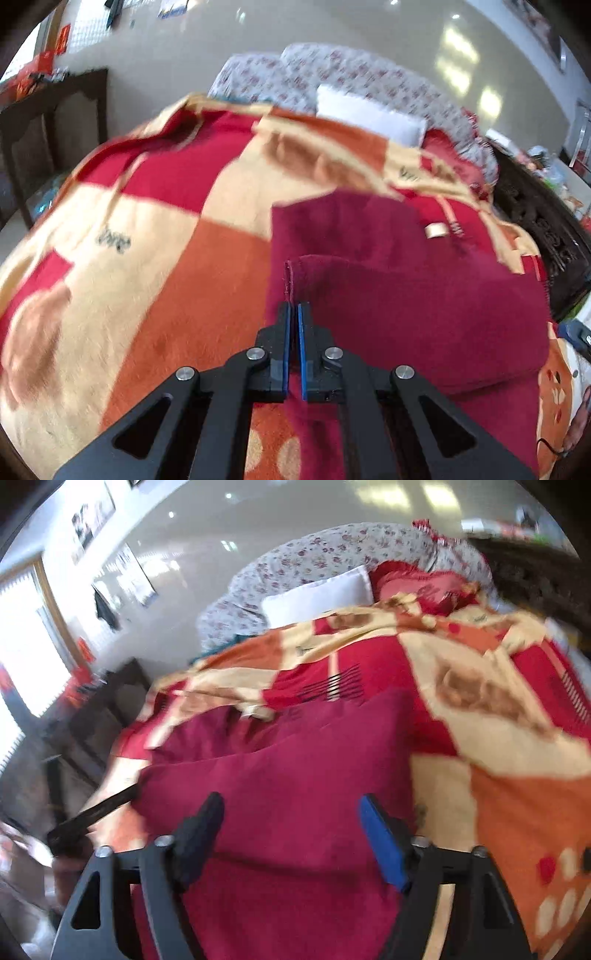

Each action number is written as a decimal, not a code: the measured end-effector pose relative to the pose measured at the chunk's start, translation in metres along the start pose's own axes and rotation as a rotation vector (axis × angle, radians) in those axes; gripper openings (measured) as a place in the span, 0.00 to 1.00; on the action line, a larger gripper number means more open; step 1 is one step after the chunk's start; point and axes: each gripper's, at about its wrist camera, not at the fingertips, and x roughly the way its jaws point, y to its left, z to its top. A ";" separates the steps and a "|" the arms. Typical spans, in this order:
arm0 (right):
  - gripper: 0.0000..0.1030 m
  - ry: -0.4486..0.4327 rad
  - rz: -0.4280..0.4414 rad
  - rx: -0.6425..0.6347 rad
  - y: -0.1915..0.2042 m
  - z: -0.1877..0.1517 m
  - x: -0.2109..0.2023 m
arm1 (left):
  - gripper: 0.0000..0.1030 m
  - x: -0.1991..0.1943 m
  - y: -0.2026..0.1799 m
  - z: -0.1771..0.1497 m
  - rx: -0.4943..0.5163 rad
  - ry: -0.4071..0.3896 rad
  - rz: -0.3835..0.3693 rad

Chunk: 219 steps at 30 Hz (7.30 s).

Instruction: Fold small clothes

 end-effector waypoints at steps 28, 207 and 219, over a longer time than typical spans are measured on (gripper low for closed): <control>0.48 0.067 -0.110 -0.107 0.007 -0.020 -0.003 | 0.58 -0.022 -0.037 -0.020 0.162 -0.085 0.134; 0.17 0.039 0.304 0.341 -0.071 0.051 0.060 | 0.10 0.007 -0.035 0.066 0.105 0.083 -0.134; 0.65 -0.068 0.279 0.201 -0.057 0.049 0.009 | 0.73 -0.037 -0.032 0.082 0.130 -0.087 -0.117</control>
